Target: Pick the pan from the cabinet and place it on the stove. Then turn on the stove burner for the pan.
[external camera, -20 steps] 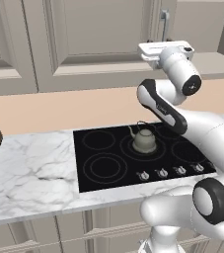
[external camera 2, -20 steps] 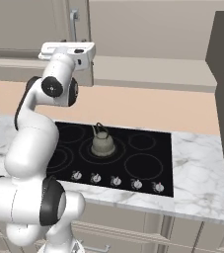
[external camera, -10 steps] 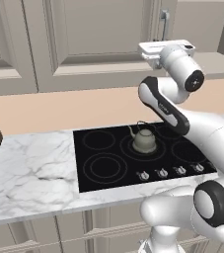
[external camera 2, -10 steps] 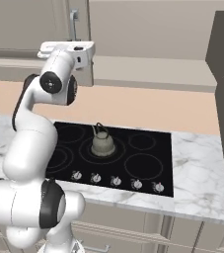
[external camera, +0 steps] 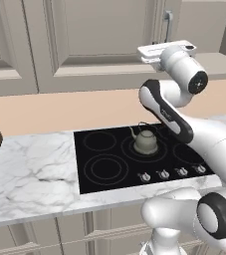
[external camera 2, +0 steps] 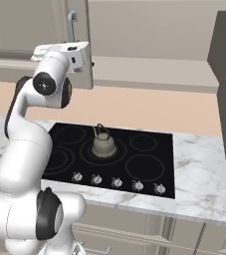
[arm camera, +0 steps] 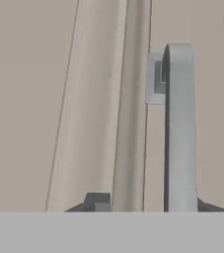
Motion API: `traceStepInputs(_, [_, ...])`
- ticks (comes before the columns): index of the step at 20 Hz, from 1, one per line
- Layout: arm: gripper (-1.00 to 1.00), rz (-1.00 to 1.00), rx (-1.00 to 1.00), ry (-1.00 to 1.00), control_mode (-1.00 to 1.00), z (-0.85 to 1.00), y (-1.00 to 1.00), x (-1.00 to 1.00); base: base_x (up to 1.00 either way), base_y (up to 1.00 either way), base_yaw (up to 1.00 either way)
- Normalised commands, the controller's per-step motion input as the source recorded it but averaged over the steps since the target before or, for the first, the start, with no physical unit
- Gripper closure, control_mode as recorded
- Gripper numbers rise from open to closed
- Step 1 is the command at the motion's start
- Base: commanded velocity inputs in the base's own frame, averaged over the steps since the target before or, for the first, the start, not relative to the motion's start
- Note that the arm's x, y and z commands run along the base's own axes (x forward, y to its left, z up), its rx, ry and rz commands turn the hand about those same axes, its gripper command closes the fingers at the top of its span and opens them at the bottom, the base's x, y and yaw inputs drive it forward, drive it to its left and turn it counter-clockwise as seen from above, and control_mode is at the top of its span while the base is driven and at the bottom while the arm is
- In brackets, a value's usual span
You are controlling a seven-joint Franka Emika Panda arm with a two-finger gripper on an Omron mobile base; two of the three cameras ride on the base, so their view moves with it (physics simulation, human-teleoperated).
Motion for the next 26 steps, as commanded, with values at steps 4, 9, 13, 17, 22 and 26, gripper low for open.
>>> traceStepInputs(4, [1.0, 0.0, -0.05, -0.01, -1.0, 0.0, 0.72, -0.81, 0.0, 0.0, 0.0])
traceStepInputs(9, [1.0, 0.01, -0.06, -0.01, -1.0, 0.0, 0.69, -0.87, 0.0, 0.0, 0.0])
traceStepInputs(13, [1.0, 0.04, -0.05, 0.0, -1.0, 0.0, 0.72, -0.88, 0.0, 0.0, 0.0])
traceStepInputs(17, [1.0, 0.07, -0.03, 0.0, -1.0, 0.0, 0.76, -0.87, 0.0, 0.0, 0.0])
traceStepInputs(22, [1.0, 0.08, -0.04, 0.0, -1.0, 0.0, 0.84, -0.78, 0.0, 0.0, 0.0])
traceStepInputs(26, [-1.0, 0.16, -0.09, 0.0, -1.0, 0.0, 0.87, -0.72, 0.0, 0.0, 0.0])
